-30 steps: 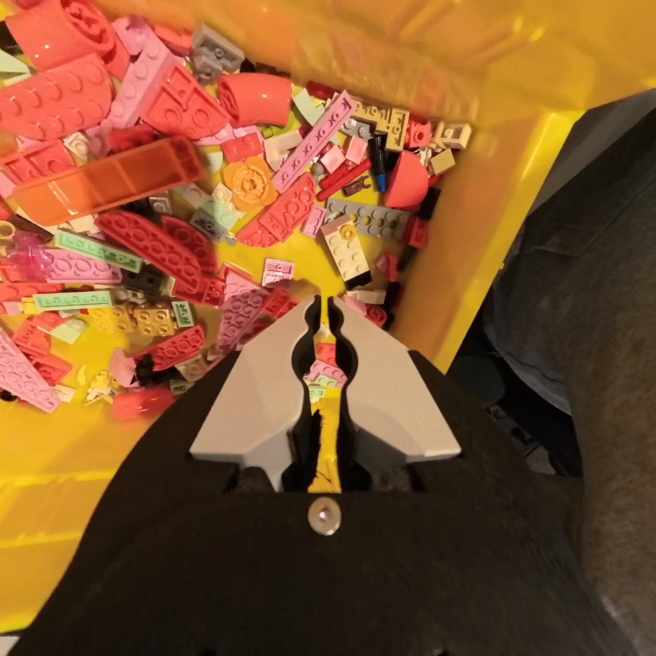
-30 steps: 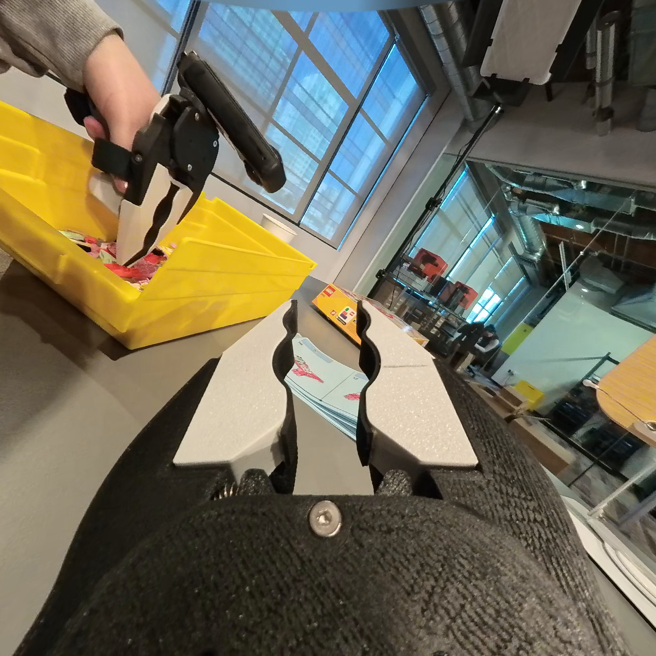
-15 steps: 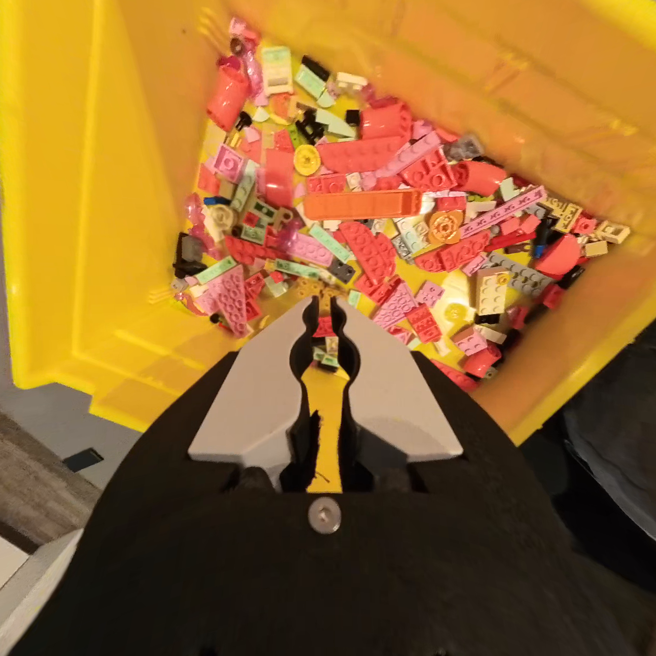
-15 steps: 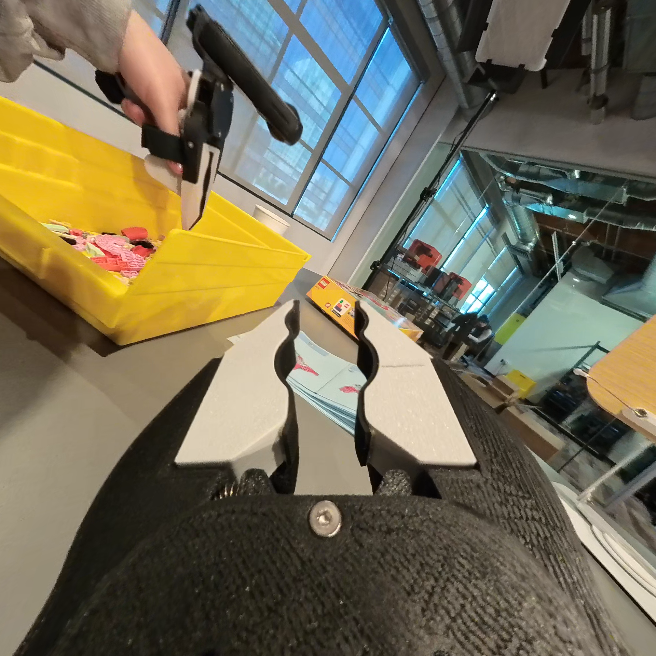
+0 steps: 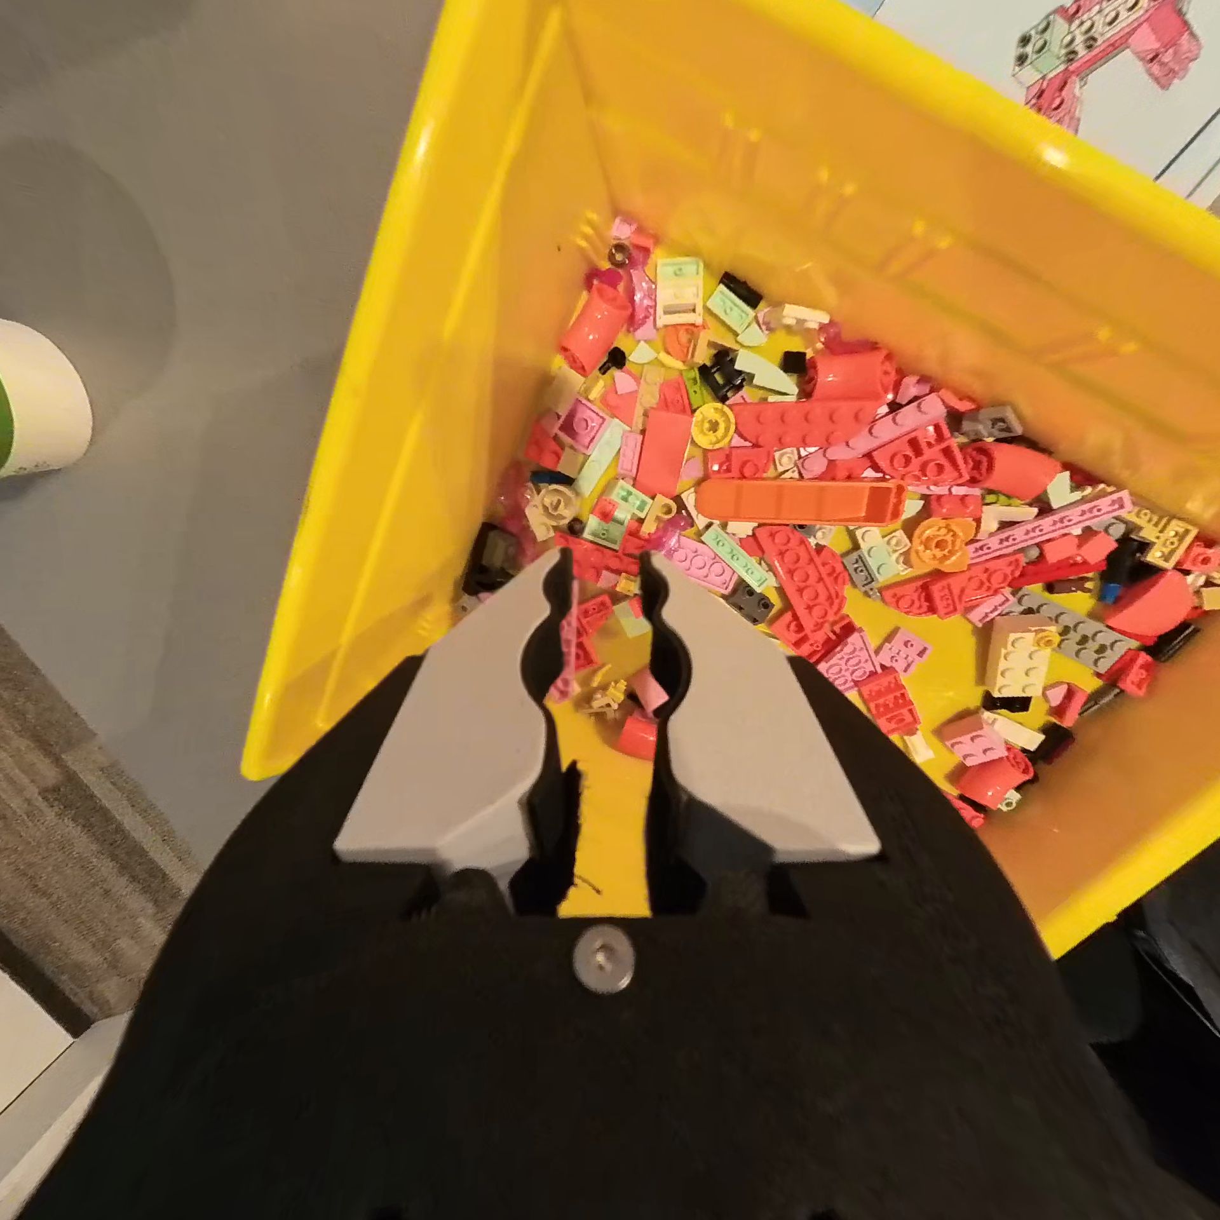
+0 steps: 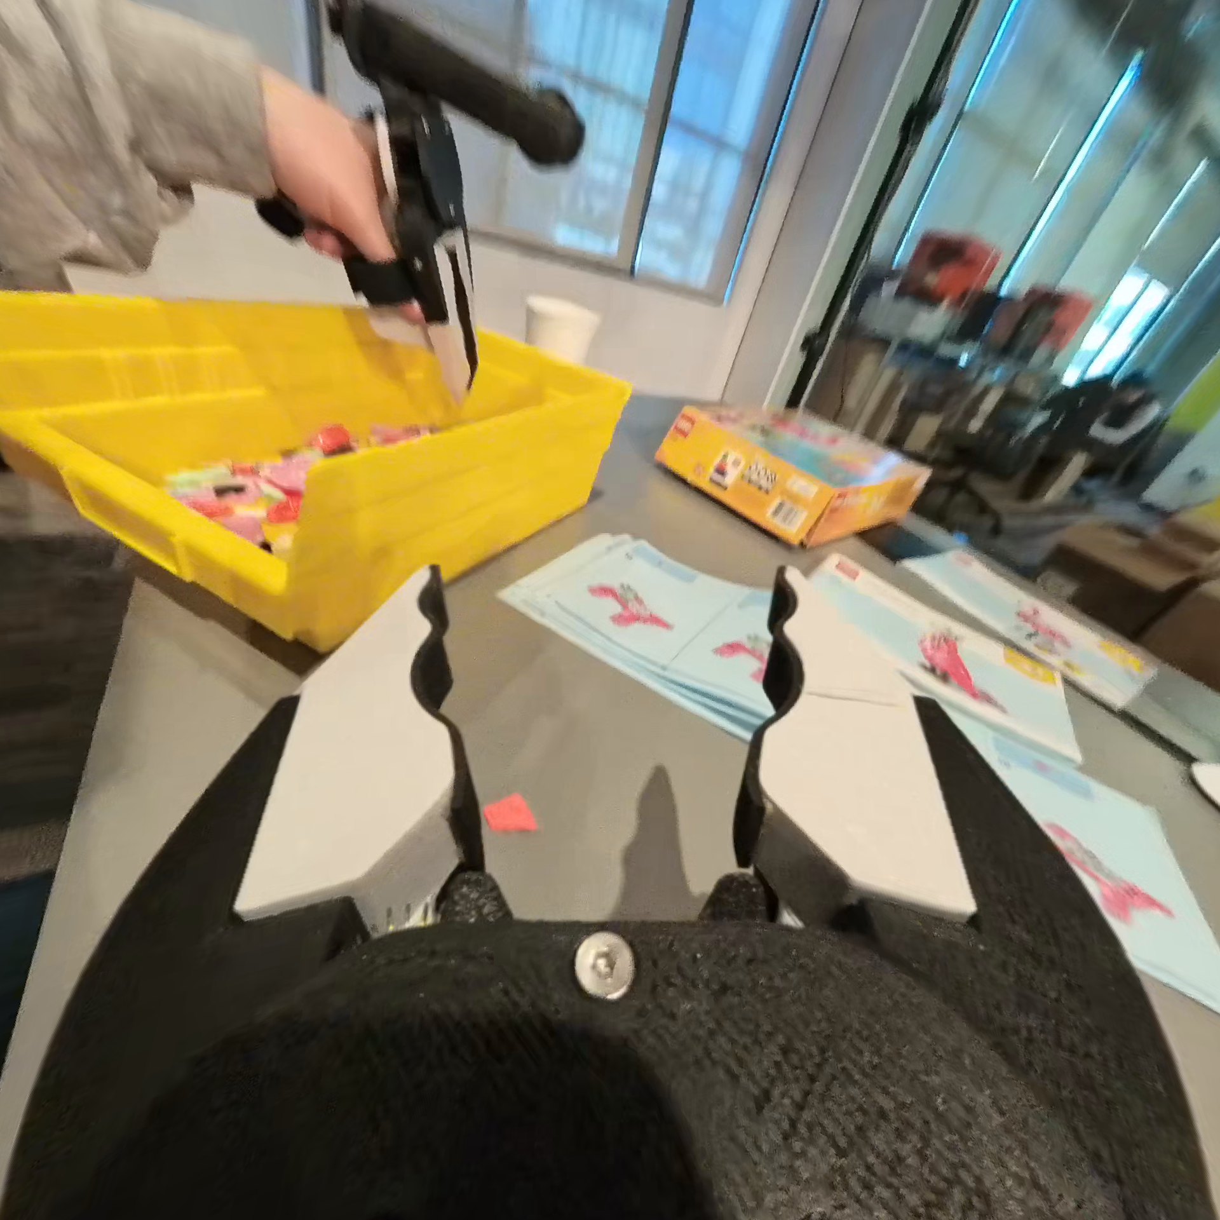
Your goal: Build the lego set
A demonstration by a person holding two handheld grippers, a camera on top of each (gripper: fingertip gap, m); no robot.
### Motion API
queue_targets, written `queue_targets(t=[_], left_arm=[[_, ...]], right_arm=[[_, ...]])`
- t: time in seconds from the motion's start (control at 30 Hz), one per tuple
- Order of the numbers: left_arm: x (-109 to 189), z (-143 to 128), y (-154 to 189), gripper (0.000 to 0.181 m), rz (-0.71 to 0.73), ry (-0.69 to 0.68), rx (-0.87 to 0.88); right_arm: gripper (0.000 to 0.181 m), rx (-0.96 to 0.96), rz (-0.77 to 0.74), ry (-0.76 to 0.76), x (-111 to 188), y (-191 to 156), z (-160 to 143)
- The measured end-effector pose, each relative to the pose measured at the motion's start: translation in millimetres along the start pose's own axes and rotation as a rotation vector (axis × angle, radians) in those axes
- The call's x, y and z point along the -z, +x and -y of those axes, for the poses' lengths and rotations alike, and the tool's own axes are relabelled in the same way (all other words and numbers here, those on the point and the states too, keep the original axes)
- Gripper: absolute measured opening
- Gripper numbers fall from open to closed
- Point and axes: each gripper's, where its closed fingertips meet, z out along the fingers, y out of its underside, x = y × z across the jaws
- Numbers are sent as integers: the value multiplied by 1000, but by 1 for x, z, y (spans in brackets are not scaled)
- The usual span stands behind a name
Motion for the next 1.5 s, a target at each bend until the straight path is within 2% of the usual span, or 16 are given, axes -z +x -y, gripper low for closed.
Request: queue_targets(t=[0.07,0.2,0.37,0.43,0.5,0.57,0.77,0.83,0.93,1.07,1.27,1.4,1.5], left_arm=[[0,1,0,33,-5,2,-5],[-1,7,-2,62,6,39,-9],[-7,24,13,65,-82,93,-80],[-12,29,20,63,-111,89,-121],[-20,32,21,60,-112,68,-156],[-28,34,21,58,-114,36,-176],[-43,28,23,49,-169,-69,-182],[-45,24,26,42,-194,-90,-206],[-42,18,41,38,-271,-77,-316],[-38,8,71,42,-370,-46,-458],[-39,-27,80,40,-371,-160,-514],[-24,-61,88,37,-492,-295,-441],[-22,-51,77,36,-456,-205,-419]], right_arm=[[115,23,-4,-164,6,9,-16],[131,115,-68,-457,42,36,-54],[129,114,-114,-680,85,47,-82],[123,74,-175,-794,104,56,-94],[108,34,-271,-871,121,72,-103],[89,12,-317,-903,132,81,-106],[83,55,-369,-1002,157,92,-107],[73,88,-374,-1063,170,97,-108],[50,82,-458,-1069,189,117,-97],[37,71,-529,-1057,208,134,-82],[35,43,-501,-1002,200,131,-79],[33,15,-428,-947,183,118,-81],[33,15,-420,-947,179,117,-84]])
